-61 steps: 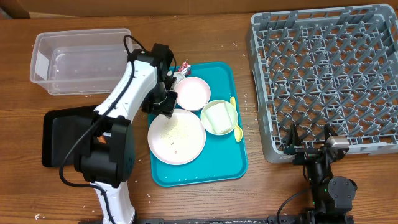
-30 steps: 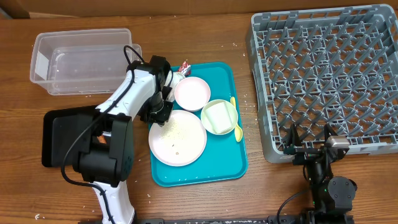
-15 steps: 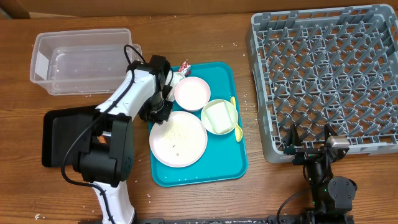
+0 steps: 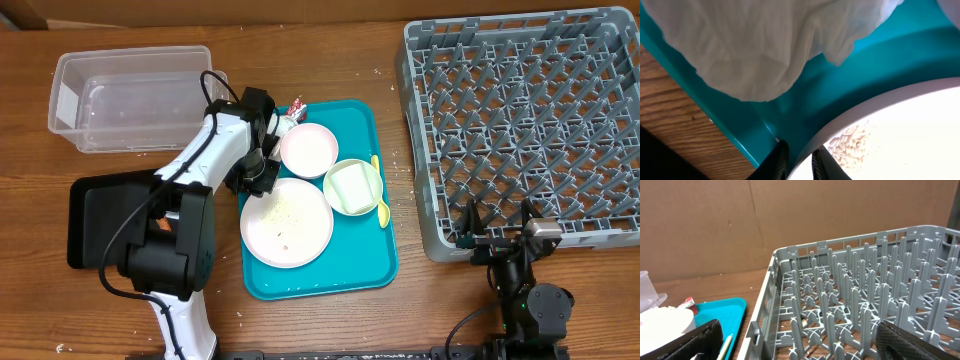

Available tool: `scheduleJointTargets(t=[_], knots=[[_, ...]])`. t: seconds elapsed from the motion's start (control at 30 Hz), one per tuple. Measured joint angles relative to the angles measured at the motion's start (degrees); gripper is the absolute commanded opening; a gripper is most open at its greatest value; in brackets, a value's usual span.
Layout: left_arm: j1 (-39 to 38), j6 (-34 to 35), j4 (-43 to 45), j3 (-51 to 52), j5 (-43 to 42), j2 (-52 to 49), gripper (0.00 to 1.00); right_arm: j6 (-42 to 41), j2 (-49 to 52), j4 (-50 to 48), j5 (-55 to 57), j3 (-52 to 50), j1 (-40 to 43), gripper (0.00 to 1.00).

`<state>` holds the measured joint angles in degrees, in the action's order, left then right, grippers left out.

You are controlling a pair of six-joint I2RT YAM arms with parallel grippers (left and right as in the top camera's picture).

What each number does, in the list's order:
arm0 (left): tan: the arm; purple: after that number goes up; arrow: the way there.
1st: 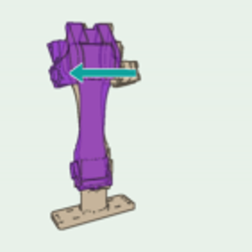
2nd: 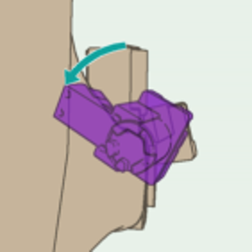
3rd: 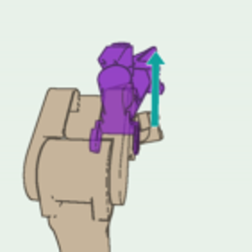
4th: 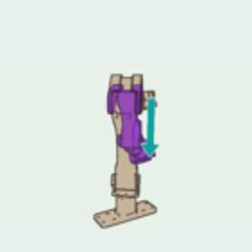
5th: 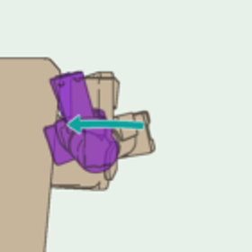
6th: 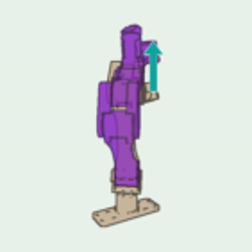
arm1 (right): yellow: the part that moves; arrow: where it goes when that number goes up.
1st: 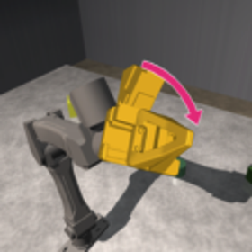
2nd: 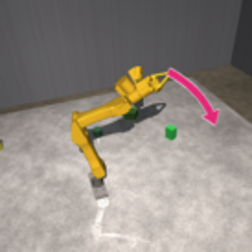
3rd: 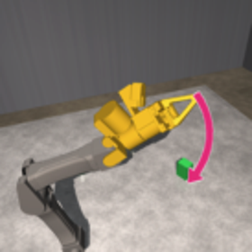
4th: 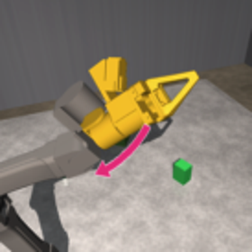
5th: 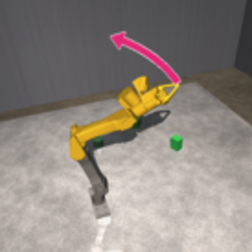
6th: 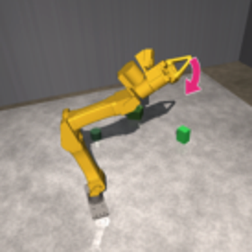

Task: Sort waste into correct bins and load items into the dishwasher
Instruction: 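Grip the plate rim with the left gripper and lift it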

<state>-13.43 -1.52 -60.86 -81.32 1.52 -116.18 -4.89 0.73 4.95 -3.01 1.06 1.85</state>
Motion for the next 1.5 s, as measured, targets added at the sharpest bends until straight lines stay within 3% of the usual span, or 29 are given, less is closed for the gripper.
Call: scheduleJointTargets(t=[0.13,0.27,1.2,1.5], knots=[[0.0,-0.22,0.07,1.2,-0.02,0.0,0.15,0.04,0.0,0.02,0.0,0.0,-0.02,1.0],[0.0,-0.74,0.07,1.42,-0.02,0.02,0.04,0.02,0.0,0.04,0.02,0.0,-0.02,1.0],[0.0,-1.42,-6.49,0.94,-5.22,0.35,0.04,0.02,0.0,0.04,0.0,0.0,-0.02,1.0],[0.02,-0.5,-9.22,0.26,-6.47,7.34,0.04,0.02,0.0,0.04,0.02,0.0,0.0,1.0]])
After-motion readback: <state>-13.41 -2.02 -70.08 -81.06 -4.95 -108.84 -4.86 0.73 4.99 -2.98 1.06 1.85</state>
